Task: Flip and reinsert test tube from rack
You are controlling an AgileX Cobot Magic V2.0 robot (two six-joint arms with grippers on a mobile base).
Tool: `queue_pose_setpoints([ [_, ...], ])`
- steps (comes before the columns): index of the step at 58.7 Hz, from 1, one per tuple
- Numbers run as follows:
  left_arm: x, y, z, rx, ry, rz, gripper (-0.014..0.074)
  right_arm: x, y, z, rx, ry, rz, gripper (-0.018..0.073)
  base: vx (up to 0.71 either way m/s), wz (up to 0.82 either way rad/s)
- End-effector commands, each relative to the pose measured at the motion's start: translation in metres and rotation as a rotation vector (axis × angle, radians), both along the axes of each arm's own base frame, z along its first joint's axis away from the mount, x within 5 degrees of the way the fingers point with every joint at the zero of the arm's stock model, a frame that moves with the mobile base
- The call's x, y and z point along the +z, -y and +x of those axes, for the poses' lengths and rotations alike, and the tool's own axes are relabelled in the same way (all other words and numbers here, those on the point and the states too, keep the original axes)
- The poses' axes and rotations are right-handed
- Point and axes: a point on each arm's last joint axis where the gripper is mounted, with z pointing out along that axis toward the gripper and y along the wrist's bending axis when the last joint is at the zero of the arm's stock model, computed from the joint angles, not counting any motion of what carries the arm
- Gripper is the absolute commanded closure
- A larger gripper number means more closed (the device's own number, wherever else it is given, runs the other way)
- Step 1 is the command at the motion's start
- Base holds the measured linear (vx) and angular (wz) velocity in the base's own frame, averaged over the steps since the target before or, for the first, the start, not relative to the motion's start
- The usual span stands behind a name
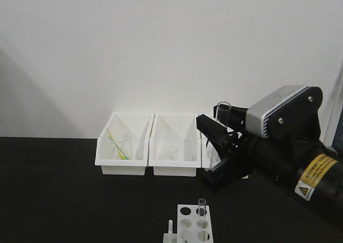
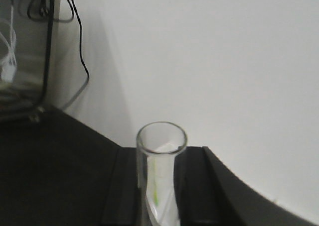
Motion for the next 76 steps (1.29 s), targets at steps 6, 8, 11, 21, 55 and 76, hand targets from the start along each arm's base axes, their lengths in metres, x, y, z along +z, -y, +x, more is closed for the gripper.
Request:
queue_pose_setpoints([
  [6, 0.009, 0.001, 0.0, -0.014, 0.09, -0.021, 0.0602, 0.008, 0.006, -0.006, -0.009, 0.474, -0.85, 0.0572, 0.0, 0.0],
  [8, 0.009, 0.001, 0.0, -0.014, 0.09, -0.021, 0.0602, 0.005, 0.009, -0.005, -0.008, 0.553, -1.05, 0.0572, 0.0, 0.0],
  [11, 0.009, 0.001, 0.0, -0.014, 0.09, -0.021, 0.0602, 0.001, 0.013, -0.003, -0.009, 0.634, -1.277, 0.057, 0.0, 0.0],
  [21, 0.009, 0.001, 0.0, -0.014, 0.09, -0.021, 0.0602, -0.003, 0.019, 0.0, -0.043, 0.563, -1.329, 0.057, 0.0, 0.0],
  [55, 0.009, 0.001, 0.0, -0.014, 0.09, -0.021, 0.0602, -0.027, -0.008, 0.0, 0.083, -0.263, 0.212, 0.0569, 0.0, 0.0],
  [76, 0.009, 0.001, 0.0, -0.014, 0.09, -0.021, 0.0602, -0.072, -0.025, 0.006, 0.232, -0.103, 0.15, 0.0569, 0.0, 0.0],
])
